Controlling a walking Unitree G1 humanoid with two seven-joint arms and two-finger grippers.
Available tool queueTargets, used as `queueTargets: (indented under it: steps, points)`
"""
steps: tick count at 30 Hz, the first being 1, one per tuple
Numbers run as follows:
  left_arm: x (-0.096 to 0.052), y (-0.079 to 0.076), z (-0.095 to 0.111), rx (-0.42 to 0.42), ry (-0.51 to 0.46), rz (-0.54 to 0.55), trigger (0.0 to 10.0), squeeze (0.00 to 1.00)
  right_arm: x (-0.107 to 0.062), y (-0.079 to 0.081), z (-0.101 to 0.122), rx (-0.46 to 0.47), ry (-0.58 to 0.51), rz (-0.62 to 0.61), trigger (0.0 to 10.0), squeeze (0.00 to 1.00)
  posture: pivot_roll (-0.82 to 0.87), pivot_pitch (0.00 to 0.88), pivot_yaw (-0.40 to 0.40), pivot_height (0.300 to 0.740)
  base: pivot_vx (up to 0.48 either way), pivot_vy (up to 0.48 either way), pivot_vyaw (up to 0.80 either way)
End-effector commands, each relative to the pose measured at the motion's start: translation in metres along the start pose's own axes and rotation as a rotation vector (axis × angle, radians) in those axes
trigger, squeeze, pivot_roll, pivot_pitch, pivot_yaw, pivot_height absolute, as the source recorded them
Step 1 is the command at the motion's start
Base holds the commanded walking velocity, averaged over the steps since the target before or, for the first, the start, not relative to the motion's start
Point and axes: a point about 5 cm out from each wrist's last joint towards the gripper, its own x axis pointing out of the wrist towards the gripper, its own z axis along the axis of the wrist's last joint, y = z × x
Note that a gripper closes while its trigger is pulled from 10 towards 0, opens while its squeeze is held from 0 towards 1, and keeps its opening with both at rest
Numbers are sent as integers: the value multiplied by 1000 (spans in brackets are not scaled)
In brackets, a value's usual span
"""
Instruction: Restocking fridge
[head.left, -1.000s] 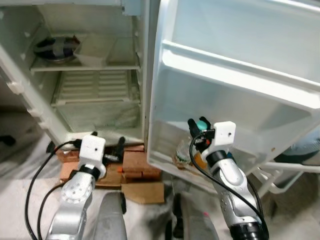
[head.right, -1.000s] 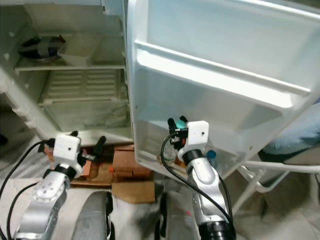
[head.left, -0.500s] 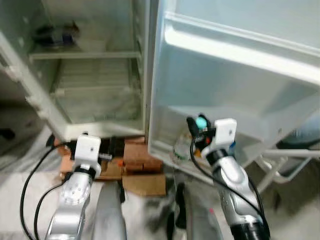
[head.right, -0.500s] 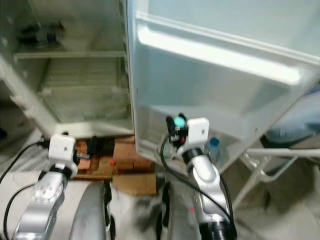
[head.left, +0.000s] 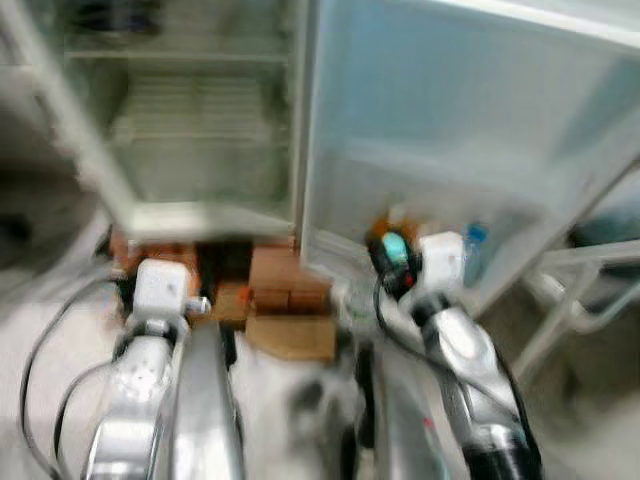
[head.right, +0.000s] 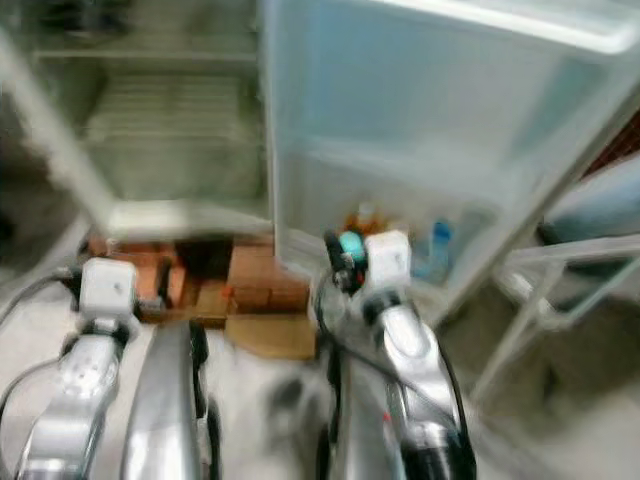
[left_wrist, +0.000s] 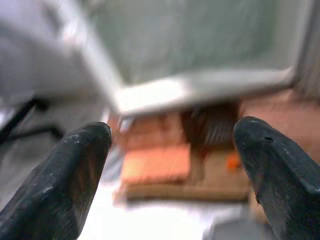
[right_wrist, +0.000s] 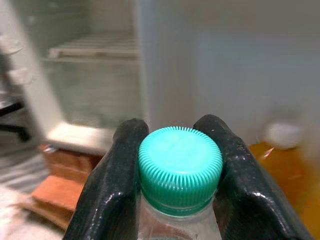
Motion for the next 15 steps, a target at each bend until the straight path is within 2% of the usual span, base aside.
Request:
queueTargets:
  steps: [1,10,12,13,15]
  points:
    - [4,9,9,15,-32,38,10000,0,4,4,6,-38,-17,25,10000,0,92,116,-48,487,0,0,0]
    - [3,12,9,26,-35,54,10000,0,12,13,7,-65,-8,96,10000,0,100,122,-48,487,0,0,0]
    - [1,10,10,26,-40,49,10000,0,22,24,17,-74,-61,163,10000,0,106,129,-48,487,0,0,0]
    - [1,10,10,26,-40,49,10000,0,22,24,17,-74,-61,163,10000,0,106,129,-48,487,0,0,0]
    - [1,9,12,23,-45,46,10000,0,32,34,28,-40,-111,209,10000,0,113,137,-49,477,0,0,0]
